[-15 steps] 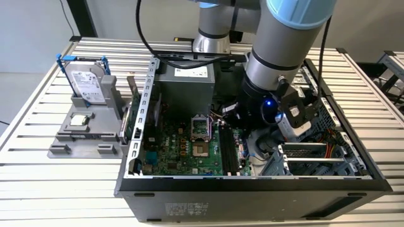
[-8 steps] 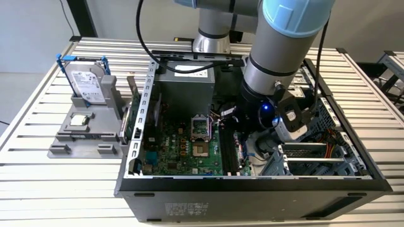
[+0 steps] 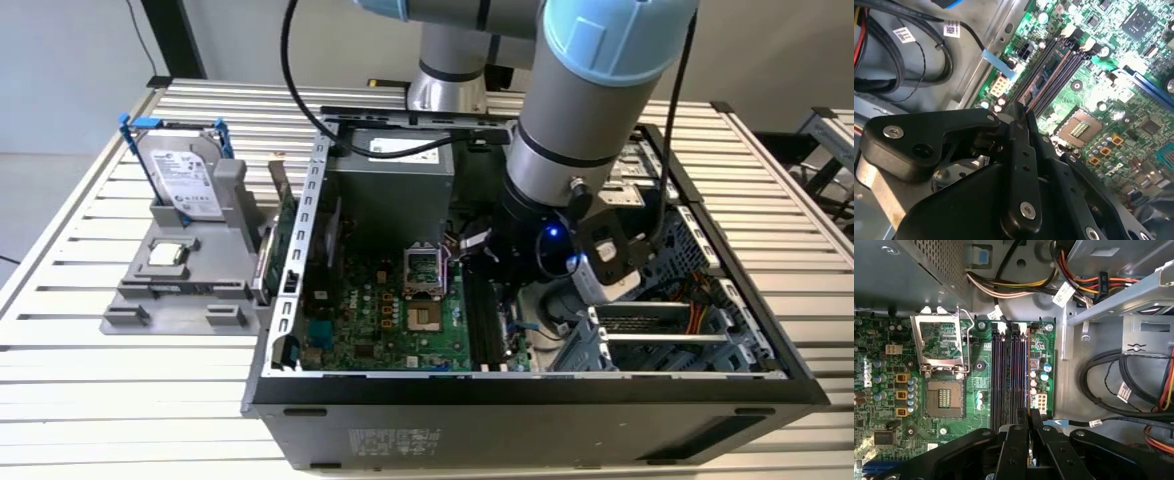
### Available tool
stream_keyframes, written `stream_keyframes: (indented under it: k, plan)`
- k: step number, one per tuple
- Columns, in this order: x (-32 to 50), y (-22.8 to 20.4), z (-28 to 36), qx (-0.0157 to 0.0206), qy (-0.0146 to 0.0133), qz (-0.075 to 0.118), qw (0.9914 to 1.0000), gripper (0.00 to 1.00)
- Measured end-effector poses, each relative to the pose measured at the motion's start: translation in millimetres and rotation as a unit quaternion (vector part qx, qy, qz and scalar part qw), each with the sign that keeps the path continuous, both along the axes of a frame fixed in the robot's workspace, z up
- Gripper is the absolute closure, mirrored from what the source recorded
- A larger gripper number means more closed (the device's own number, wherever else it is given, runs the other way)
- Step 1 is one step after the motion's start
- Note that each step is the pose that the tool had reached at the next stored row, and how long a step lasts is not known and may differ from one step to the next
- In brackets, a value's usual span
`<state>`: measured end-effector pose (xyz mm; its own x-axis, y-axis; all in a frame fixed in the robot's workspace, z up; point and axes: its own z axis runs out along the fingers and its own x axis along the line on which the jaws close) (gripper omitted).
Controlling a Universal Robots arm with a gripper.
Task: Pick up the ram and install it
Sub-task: 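Insert the ram into the slot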
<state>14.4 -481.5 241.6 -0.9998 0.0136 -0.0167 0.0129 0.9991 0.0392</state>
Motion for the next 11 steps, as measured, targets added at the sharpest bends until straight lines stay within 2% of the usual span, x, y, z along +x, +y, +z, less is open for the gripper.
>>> stream_keyframes:
  k: [5, 9, 11]
  plan:
    - [-0.2, -0.6, -8.5, -0.0001, 0.0000, -0.017, 0.99985, 1.00]
    - [-0.2, -0.6, -15.1, 0.0000, -0.0002, -0.019, 0.99981, 1.00]
    - [-0.2, -0.6, -15.9, -0.0001, -0.0002, -0.020, 0.99981, 1.00]
